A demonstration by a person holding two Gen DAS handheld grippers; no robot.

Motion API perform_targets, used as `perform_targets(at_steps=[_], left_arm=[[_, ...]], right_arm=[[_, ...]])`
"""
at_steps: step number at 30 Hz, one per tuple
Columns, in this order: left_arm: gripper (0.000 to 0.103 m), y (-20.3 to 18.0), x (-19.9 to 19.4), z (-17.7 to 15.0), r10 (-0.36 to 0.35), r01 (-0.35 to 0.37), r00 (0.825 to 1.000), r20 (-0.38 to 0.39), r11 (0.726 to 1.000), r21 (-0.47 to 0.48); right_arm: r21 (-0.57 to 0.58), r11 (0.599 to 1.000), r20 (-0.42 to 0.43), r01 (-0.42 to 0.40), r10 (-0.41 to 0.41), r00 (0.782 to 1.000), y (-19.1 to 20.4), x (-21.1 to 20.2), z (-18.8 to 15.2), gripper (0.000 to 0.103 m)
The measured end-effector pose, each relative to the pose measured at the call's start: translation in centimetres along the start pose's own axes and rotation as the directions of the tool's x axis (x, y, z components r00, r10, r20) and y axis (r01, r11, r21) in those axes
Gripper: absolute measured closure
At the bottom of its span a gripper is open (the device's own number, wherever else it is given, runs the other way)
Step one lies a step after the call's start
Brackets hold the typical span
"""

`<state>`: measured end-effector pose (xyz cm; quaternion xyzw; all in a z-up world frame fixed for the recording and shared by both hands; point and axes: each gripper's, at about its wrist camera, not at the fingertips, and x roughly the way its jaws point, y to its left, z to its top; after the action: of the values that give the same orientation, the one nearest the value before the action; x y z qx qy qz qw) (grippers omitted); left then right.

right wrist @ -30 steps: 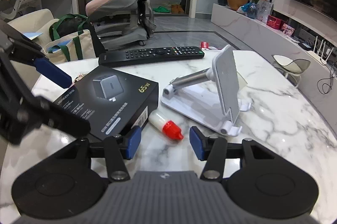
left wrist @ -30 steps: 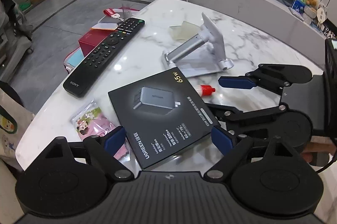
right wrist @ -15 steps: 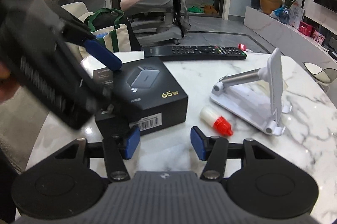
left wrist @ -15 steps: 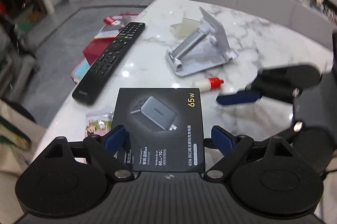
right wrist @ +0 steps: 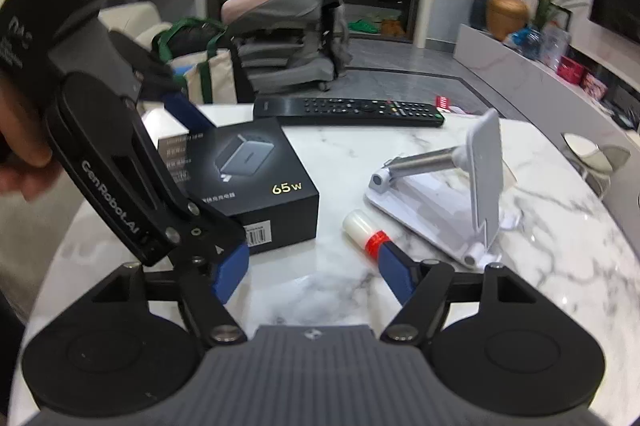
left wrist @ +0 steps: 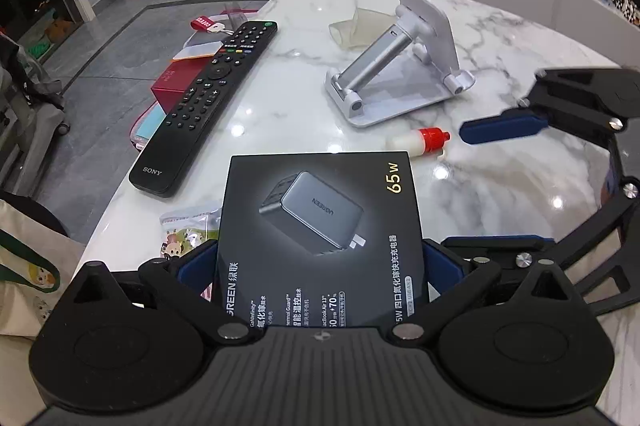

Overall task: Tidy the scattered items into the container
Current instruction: 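Grasp the black charger box with the left tool while the right tool grasps the red-capped glue bottle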

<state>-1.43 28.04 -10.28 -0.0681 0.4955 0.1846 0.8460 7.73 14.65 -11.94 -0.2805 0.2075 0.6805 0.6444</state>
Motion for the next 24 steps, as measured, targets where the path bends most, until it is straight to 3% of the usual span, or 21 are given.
perform_targets(at_steps=[6,13,17,20,24], left_arm=[[0.000,0.0,0.1,0.3,-0.009,0.009,1.000,-0.016,1.000,0.029],[0.000,0.2,0.2,0.6,-0.013,0.014,0.999,-0.035,0.999,0.029],[0.000,0.2,0.1,0.6,-0.012,0.013,0.999,-0.039,1.000,0.022],[0.000,0.2,0.1,0.6,-0.013,0.014,0.999,-0.040,1.000,0.023],[0.000,0.4,0.2,0.8,-0.016,0.016,0.999,-0.040,1.000,0.022]], right_arm=[[-0.063,0.998,-0.060,-0.006,0.003,0.998,-1.0,1.1,0.0,0.038],[-0.016,1.000,-0.029,0.025,-0.025,0.999,-2.7,0.6,-0.3,0.040],[-0.034,0.999,-0.036,0.036,-0.038,0.999,-3.0,1.5,0.2,0.046],[-0.043,0.998,-0.034,0.040,-0.041,0.999,-3.0,2.3,0.3,0.053],[-0.042,0.998,-0.036,0.047,-0.048,0.998,-2.9,2.8,0.3,0.078]])
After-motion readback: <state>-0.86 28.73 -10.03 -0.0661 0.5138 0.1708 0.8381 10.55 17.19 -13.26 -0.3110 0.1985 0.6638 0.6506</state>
